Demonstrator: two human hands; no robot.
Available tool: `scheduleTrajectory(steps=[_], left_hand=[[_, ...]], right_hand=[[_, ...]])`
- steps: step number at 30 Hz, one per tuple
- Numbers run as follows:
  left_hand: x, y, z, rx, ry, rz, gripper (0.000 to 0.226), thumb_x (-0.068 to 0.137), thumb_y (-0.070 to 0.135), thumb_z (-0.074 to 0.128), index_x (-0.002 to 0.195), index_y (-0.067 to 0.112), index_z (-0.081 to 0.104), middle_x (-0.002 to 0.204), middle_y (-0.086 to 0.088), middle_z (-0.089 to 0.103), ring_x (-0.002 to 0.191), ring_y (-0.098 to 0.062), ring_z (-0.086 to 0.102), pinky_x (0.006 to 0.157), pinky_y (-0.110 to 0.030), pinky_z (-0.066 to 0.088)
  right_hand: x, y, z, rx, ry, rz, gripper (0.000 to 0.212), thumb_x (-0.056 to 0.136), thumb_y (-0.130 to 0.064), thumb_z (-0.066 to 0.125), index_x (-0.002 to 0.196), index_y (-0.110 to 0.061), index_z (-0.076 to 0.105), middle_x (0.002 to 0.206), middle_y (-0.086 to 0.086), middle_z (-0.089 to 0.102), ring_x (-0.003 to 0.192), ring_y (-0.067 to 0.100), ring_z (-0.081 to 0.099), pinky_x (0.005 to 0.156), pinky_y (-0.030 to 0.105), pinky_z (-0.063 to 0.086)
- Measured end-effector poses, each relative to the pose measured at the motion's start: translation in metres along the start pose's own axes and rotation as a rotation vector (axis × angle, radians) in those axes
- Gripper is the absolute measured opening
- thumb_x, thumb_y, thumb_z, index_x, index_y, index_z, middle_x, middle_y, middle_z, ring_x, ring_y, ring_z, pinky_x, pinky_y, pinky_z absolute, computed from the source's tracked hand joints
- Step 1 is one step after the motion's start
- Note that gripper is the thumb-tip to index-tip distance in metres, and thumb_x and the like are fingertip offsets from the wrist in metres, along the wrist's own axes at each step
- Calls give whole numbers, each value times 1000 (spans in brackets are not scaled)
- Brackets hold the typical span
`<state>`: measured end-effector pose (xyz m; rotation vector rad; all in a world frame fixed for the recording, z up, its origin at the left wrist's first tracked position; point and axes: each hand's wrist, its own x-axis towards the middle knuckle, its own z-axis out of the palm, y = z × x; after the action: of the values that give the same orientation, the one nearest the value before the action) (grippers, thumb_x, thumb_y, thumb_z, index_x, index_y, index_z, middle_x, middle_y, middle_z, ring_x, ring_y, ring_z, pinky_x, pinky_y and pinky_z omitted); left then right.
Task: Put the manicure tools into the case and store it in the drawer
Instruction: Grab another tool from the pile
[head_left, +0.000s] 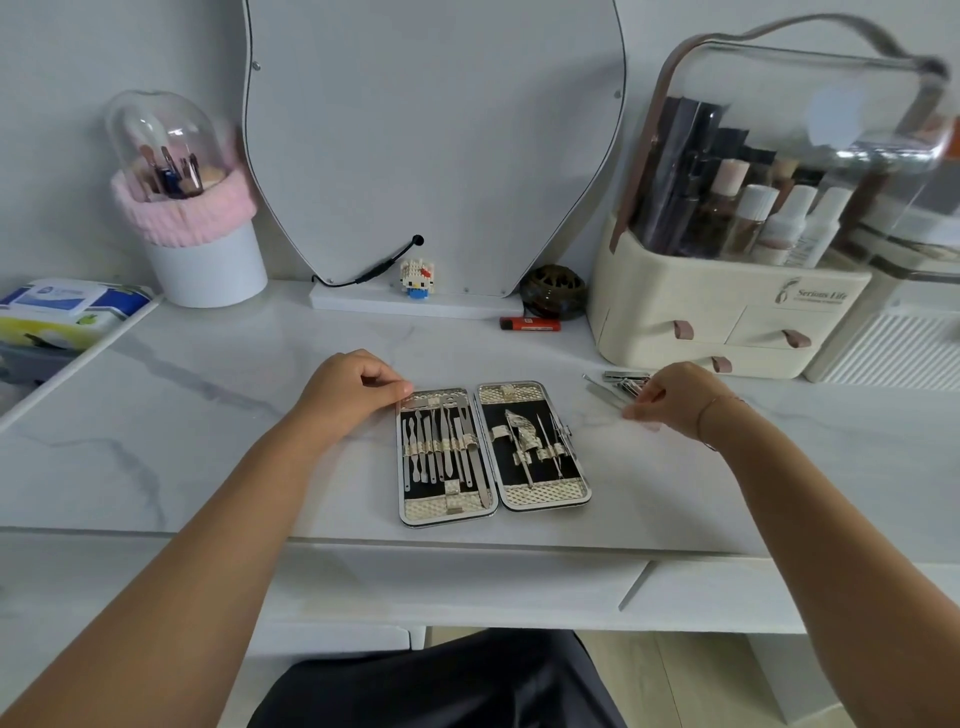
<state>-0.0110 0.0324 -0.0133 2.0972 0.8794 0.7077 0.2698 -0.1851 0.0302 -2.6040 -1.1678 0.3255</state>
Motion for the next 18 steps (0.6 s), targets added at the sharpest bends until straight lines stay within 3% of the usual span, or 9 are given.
scheduleTrajectory(steps=[6, 9, 14, 18], left_hand=[[0, 1, 0, 7, -3, -2, 13, 75, 22, 76, 66, 28, 68, 84, 4, 64, 79, -11, 59, 70, -17, 39], [1, 0, 0, 11, -1, 0, 11, 74, 22, 76, 67, 27, 69, 84, 2, 64, 80, -12, 59, 70, -17, 40], [0, 1, 0, 17, -6, 8, 13, 74, 23, 76, 65, 29, 68, 84, 3, 64, 80, -12, 59, 72, -18, 41], [0, 1, 0, 17, -5, 9, 16, 75, 23, 76, 64, 30, 67, 83, 3, 63, 78, -11, 59, 71, -18, 40]], right_hand=[[-3, -3, -8, -21, -47, 1, 25, 77, -36, 72, 61, -19, 64, 50, -3, 43, 73, 19, 45, 57, 14, 17], [-3, -1, -9, -17, -54, -10, 28, 77, -35, 70, 57, -16, 63, 48, -1, 43, 74, 21, 45, 57, 16, 20], [-6, -4, -5, 146, -30, -98, 26, 78, -24, 71, 58, -9, 61, 54, 3, 53, 57, 18, 46, 53, 28, 33], [-16, -20, 6, 199, -54, -231, 16, 73, -9, 75, 63, -15, 63, 60, -6, 57, 58, 10, 50, 56, 19, 39]])
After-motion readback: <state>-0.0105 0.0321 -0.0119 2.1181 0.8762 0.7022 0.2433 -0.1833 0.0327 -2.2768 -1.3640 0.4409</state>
